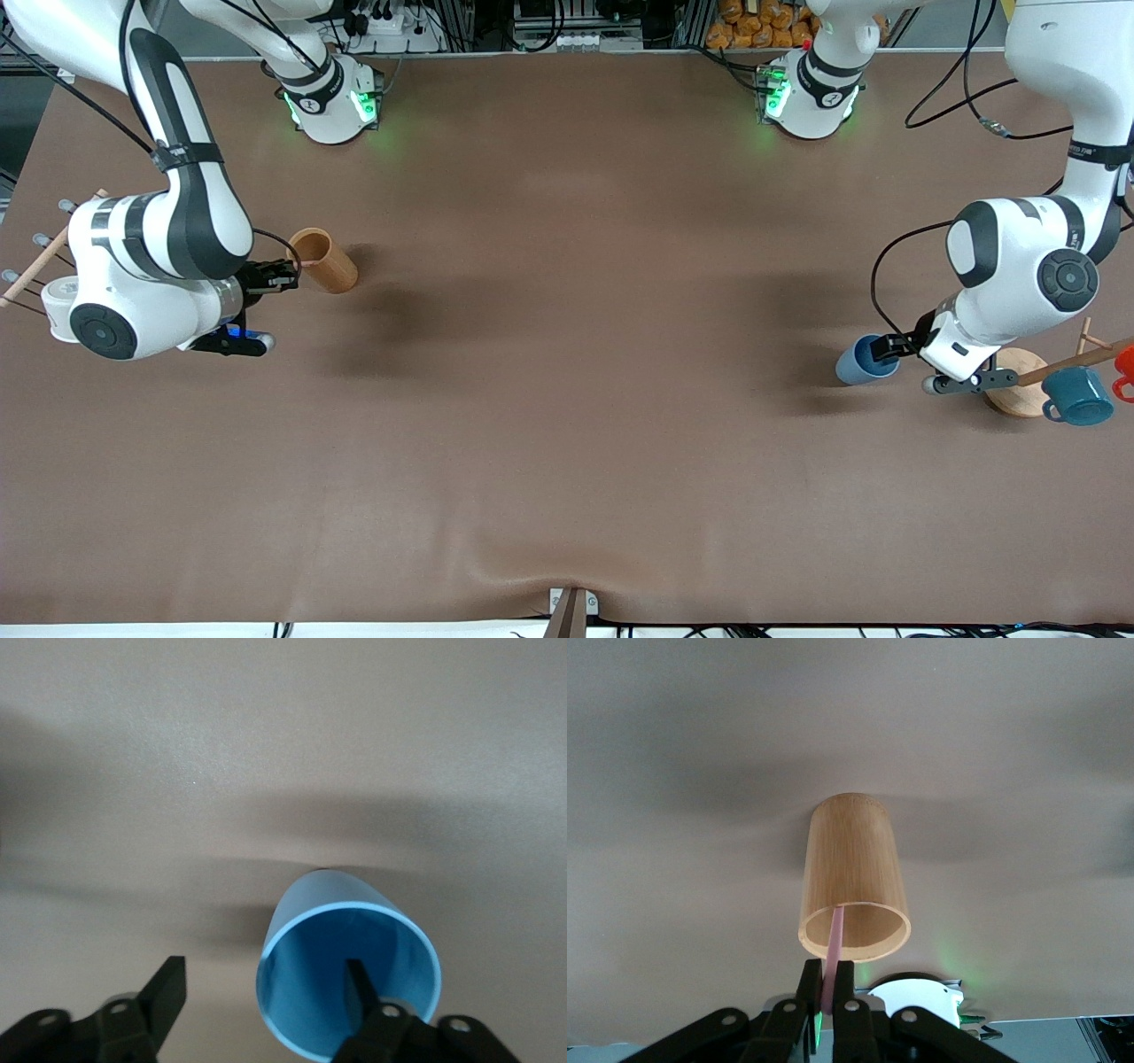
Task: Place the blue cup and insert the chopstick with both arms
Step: 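Grasp the blue cup with the left gripper while the right gripper pulls the chopstick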
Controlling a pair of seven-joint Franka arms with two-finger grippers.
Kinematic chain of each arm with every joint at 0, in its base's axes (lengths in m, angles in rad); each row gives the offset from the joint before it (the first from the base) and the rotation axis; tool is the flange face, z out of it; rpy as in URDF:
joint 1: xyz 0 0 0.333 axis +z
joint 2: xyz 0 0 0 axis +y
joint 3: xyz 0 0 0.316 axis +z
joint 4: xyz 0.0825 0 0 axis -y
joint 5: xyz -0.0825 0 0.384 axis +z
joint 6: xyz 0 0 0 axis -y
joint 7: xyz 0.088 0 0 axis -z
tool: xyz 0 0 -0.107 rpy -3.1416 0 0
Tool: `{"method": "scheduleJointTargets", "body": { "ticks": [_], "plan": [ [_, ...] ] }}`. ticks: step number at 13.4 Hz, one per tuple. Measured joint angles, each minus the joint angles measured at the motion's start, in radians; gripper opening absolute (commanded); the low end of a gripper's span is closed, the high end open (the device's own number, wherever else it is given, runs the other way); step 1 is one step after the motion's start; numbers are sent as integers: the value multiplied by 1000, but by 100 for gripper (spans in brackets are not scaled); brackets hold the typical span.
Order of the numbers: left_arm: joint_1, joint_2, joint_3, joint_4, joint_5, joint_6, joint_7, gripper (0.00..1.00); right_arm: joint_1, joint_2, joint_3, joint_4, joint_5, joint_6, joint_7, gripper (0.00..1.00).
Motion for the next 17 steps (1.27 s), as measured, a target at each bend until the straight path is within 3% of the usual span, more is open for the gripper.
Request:
{"method": "scheduleJointTargets", "body": {
  "ticks": [3, 4, 8, 10, 14, 17],
  "plan": [
    [0, 11, 0, 0, 0, 3, 0, 5, 0, -8, -2, 43, -1, -80, 0, 0],
    [0, 14, 0, 0, 0, 3, 0, 0, 0, -13, -3, 80, -1, -128, 0, 0],
    [-1, 13, -9, 2, 0, 2, 0, 0, 2, -35, -1, 327, -3, -347, 12, 0],
    [-1, -4, -43, 12, 0, -30, 0, 0, 18, -46, 8, 433, -3, -383, 44, 0],
    [-3, -88, -200, 37, 0, -179, -68, 0, 44, -46, 41, 519, -3, -362, 102, 0],
    [-10, -101, -370, 52, -1, -199, -279, 0, 44, -39, 41, 523, 9, -323, 123, 0]
  ]
}}
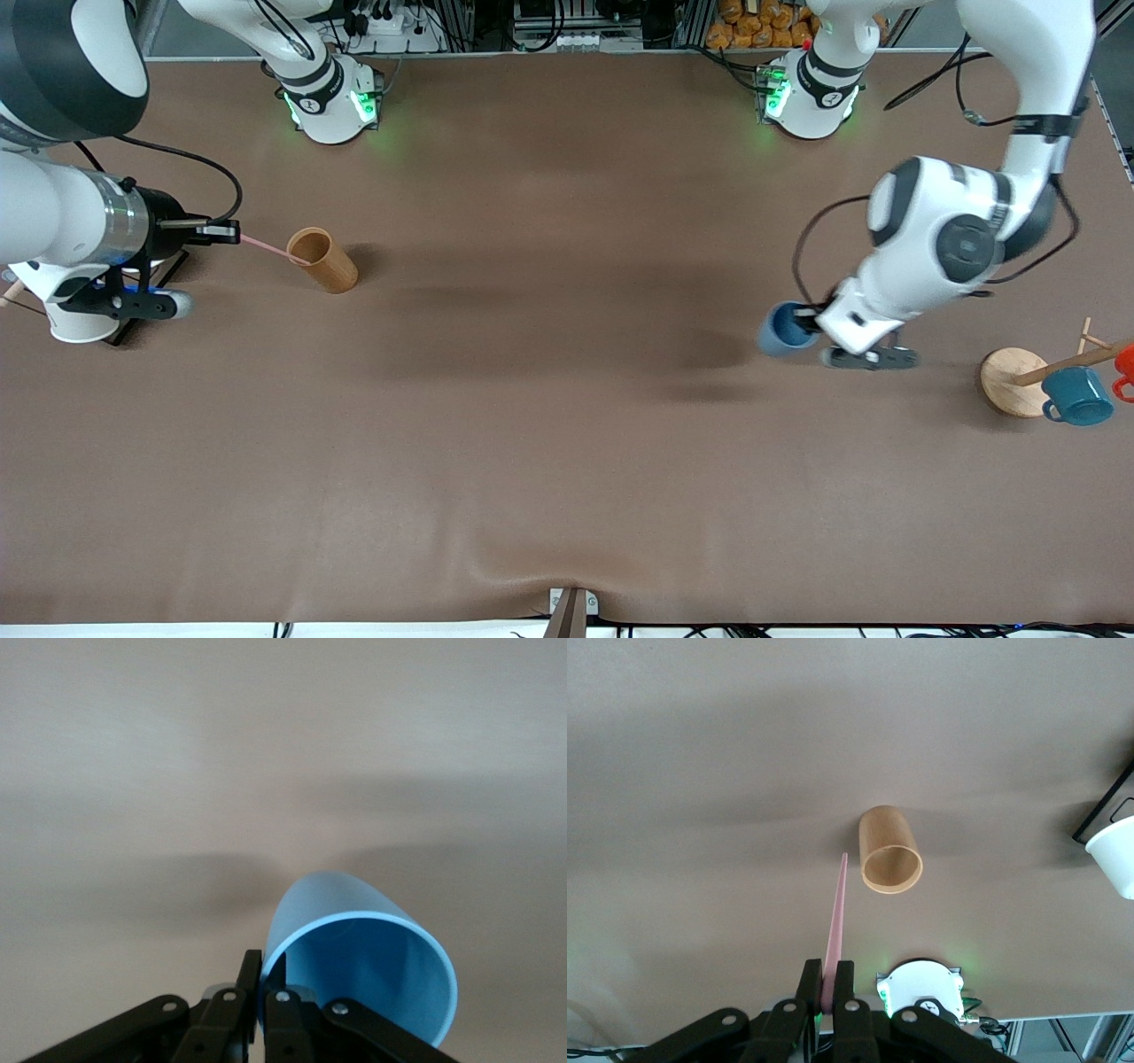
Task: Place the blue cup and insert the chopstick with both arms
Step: 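Grasp the blue cup with the left gripper while the right gripper pulls the chopstick, then carry the blue cup to mid-table while the right gripper brings the chopstick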
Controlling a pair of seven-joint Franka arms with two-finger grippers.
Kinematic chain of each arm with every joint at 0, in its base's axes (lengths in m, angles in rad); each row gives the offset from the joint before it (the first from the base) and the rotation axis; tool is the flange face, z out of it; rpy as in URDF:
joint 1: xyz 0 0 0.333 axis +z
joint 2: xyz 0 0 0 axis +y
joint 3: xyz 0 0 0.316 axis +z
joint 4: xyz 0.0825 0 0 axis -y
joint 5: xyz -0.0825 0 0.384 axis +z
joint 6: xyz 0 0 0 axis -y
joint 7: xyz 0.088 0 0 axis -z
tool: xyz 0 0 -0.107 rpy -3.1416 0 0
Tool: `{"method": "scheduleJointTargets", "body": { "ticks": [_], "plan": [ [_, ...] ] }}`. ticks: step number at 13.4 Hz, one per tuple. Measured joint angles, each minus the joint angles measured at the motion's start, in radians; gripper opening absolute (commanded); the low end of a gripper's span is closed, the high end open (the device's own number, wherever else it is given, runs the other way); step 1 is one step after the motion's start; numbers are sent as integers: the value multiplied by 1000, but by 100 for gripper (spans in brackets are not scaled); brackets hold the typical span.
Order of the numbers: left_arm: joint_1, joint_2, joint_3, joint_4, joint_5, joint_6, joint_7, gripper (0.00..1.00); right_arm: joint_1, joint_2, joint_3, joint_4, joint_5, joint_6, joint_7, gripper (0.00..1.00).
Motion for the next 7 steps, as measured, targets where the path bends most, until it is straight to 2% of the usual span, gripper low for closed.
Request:
{"method": "scheduleJointTargets", "body": {
  "ticks": [2, 3, 7],
  "plan": [
    [-32, 9, -87, 18, 0, 0, -160, 0, -1, 7, -2, 0, 61, 25, 56, 0],
    [-71, 18, -103, 31, 0, 0, -229, 0, -1, 11, -2, 0, 102, 47, 104, 0],
    [-232, 79, -107, 79, 8, 15, -444, 0, 4, 33, 4, -28, 289, 161, 342, 0]
  ]
}}
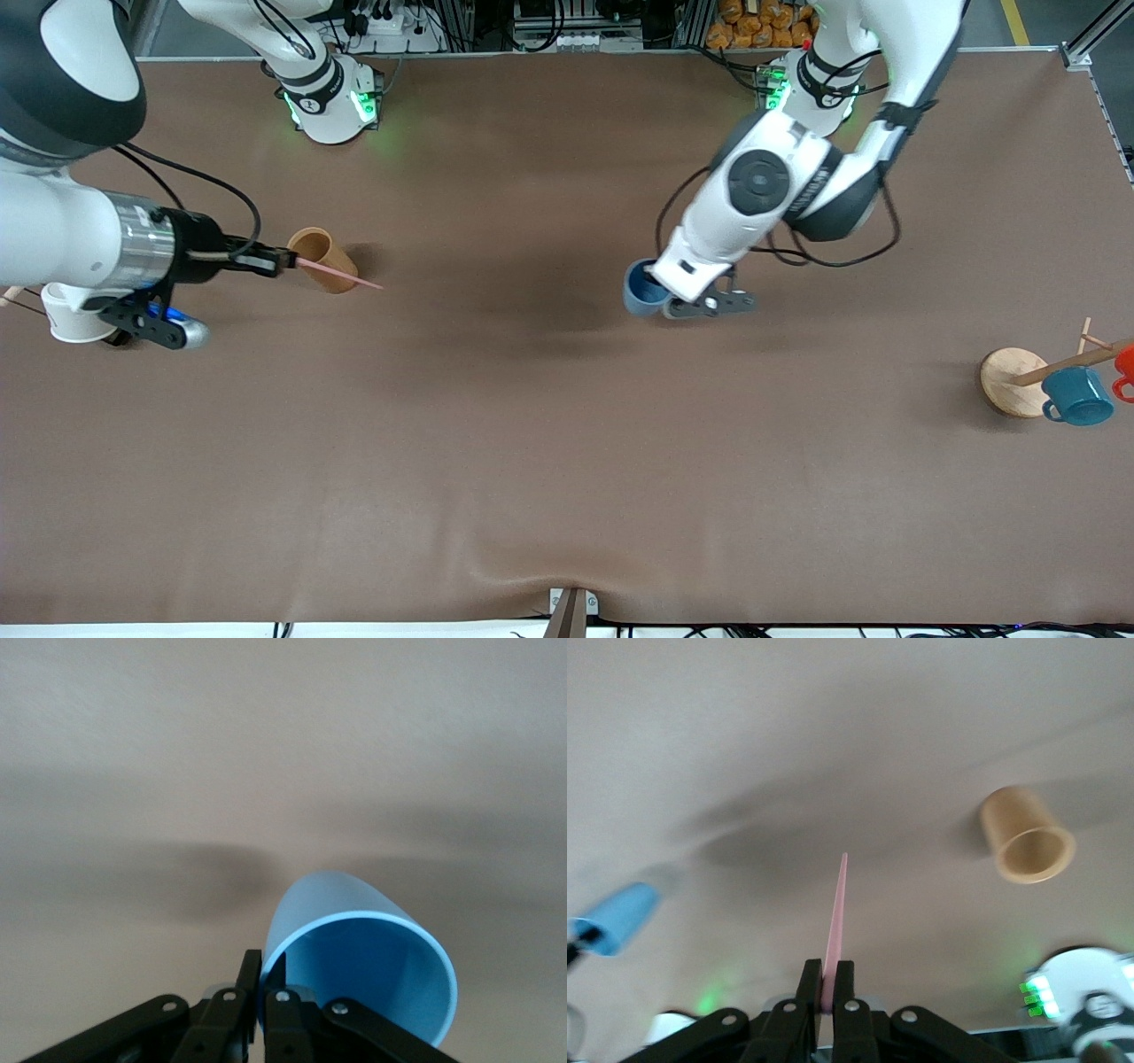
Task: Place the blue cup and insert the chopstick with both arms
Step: 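Carry the blue cup to mid-table while the right gripper brings the chopstick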
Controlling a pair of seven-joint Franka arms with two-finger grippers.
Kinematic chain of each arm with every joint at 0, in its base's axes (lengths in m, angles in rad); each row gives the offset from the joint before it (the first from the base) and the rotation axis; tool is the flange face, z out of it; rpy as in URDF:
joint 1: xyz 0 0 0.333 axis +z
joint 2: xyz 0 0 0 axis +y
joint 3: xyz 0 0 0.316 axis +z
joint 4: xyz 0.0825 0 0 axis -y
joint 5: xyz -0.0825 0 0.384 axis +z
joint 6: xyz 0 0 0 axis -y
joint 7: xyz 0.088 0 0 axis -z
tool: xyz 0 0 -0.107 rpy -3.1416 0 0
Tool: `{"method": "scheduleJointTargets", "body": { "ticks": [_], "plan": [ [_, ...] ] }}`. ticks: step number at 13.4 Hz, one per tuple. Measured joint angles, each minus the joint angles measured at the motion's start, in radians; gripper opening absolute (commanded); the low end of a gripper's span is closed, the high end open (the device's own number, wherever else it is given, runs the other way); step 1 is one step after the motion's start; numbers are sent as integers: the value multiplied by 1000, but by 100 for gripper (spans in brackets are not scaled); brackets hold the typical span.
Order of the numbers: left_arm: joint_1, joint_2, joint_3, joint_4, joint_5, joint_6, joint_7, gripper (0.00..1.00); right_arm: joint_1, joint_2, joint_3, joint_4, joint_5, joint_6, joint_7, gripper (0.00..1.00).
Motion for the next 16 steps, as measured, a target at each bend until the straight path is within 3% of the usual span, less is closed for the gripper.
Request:
{"method": "scheduleJointTargets", "body": {
  "ticks": [6, 12, 14, 15, 16],
  "plan": [
    [-113, 114, 1, 11, 101, 121, -213, 0, 46, 39, 4, -93, 126, 146, 185, 0],
    [-198, 258, 3, 98, 265, 140, -421, 0, 121, 41, 5, -148, 141, 232, 304, 0],
    [-214, 287, 3, 119, 282, 140, -440, 41, 121, 41, 3, -158, 142, 237, 305, 0],
    [-216, 294, 4, 127, 283, 140, -440, 75, 121, 41, 3, -160, 142, 237, 306, 0],
    [-215, 296, 7, 133, 283, 140, -440, 100, 121, 41, 4, -162, 142, 237, 308, 0]
  ]
}}
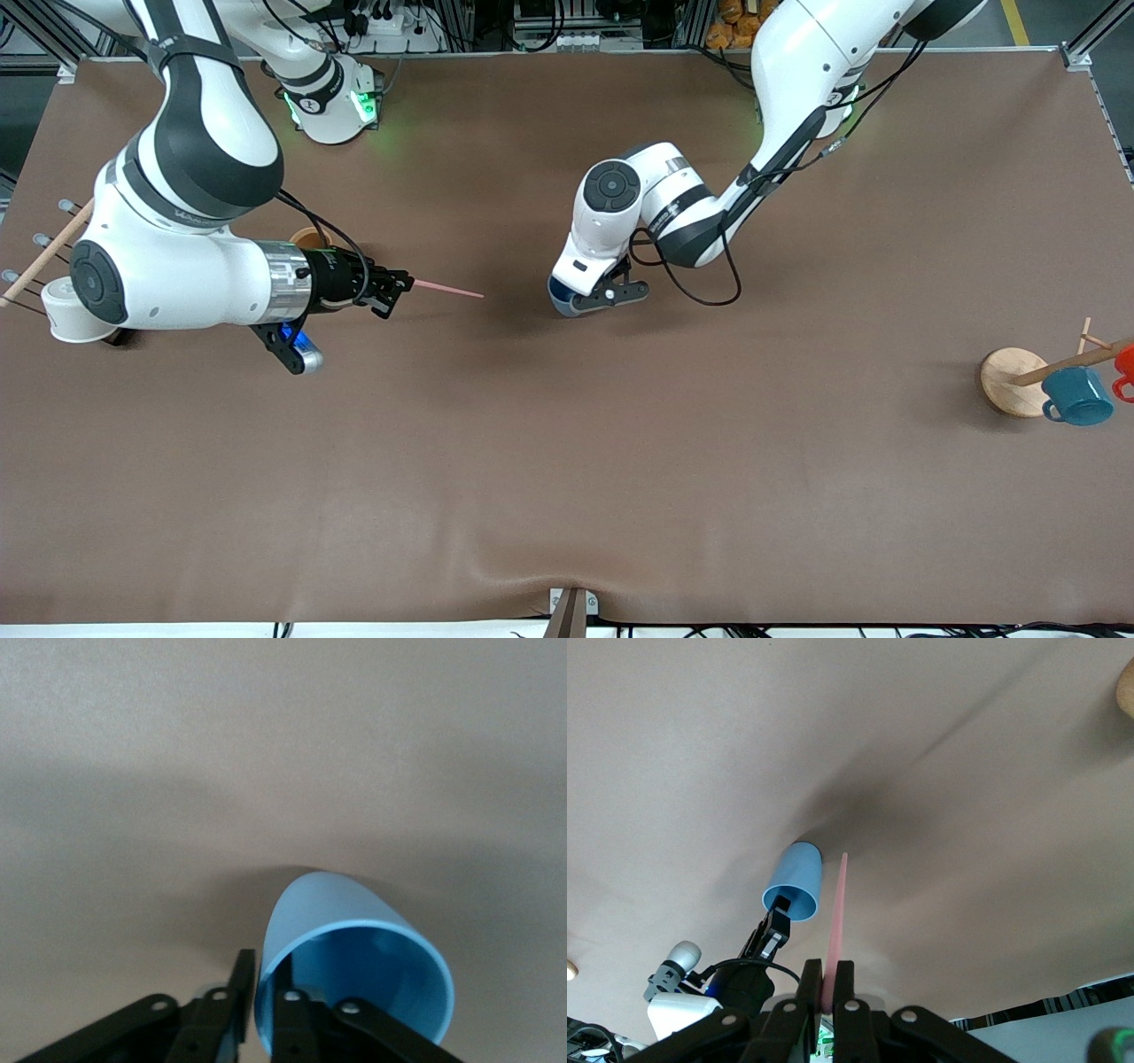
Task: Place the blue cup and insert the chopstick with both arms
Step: 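Carry the blue cup to mid-table while the right gripper brings the chopstick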
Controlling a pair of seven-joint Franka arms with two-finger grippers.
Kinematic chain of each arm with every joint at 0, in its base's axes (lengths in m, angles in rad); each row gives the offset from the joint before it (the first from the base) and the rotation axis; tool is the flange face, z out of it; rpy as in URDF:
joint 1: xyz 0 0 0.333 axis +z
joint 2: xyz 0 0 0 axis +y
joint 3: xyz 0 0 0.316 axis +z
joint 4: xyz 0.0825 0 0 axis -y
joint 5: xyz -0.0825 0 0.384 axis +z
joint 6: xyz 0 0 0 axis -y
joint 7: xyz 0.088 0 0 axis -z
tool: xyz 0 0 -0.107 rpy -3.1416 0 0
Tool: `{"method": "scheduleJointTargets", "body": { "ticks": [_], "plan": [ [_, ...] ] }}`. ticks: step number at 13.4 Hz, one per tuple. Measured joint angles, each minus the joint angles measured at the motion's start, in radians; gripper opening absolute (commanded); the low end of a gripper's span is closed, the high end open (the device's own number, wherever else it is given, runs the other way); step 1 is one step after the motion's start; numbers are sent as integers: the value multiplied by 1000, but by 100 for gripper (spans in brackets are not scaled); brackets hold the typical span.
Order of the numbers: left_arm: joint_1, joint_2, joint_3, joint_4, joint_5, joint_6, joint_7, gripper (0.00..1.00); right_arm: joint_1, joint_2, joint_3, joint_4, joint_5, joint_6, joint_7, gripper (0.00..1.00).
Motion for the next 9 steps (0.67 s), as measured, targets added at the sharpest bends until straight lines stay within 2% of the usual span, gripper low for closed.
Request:
{"method": "scheduleJointTargets", "body": {
  "ticks": [5, 9],
  "plan": [
    [24, -29, 3, 37, 0, -5, -2, 100, 6, 0, 1, -10, 32, 10, 44, 0],
    [69, -150, 2, 84, 0, -138, -2, 100, 21, 0, 26, -12, 73, 57, 128, 0]
  ]
}}
